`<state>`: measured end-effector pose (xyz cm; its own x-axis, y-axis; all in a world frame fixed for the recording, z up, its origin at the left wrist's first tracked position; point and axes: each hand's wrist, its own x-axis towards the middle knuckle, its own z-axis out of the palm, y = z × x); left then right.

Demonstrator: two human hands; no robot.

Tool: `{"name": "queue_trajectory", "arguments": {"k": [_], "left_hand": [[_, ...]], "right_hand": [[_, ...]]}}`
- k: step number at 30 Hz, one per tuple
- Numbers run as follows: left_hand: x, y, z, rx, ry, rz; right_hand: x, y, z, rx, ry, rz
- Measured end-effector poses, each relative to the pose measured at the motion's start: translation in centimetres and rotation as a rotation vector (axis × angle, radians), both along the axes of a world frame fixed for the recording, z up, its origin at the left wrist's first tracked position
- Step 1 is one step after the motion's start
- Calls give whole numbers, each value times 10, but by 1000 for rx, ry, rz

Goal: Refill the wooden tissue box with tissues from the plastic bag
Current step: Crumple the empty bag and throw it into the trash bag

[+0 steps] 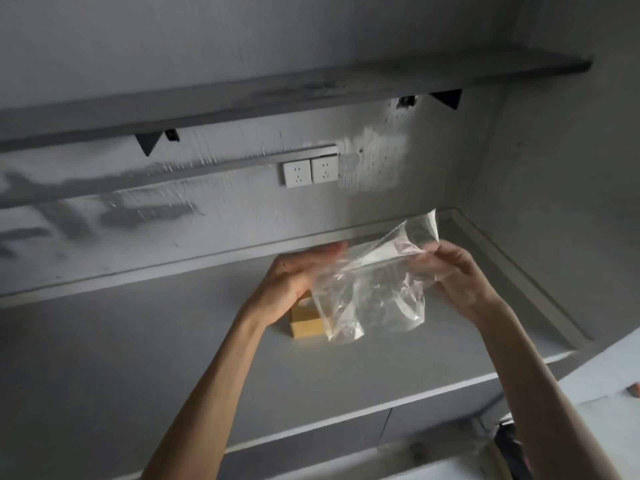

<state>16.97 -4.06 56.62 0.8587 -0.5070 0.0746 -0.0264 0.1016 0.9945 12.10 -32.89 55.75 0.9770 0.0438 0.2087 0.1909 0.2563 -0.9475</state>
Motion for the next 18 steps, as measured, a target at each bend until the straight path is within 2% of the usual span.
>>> {"name": "queue_trajectory", "arguments": {"k": [3, 6, 8, 10, 13, 15, 18], "left_hand": [[-3, 5, 13, -62, -24, -66], [-2, 9, 19, 43, -117, -95], [-1, 12, 24, 107, -156, -112], [-3, 13, 32, 125, -210, -131], [-7, 12, 37, 18, -219, -161], [-9, 15, 37, -146, -125, -250], [-4, 19, 37, -362, 183, -409]], "right_hand": [[2, 5, 8, -91, -94, -59], [3, 5, 11, -149, -179, -100], [1, 4, 15, -185, -184, -37], [2, 5, 17, -128, -152, -10], [5, 6, 15, -39, -170, -53], [5, 7, 21, -26, -212, -73], [4, 0, 27, -24, -245, -132]]}}
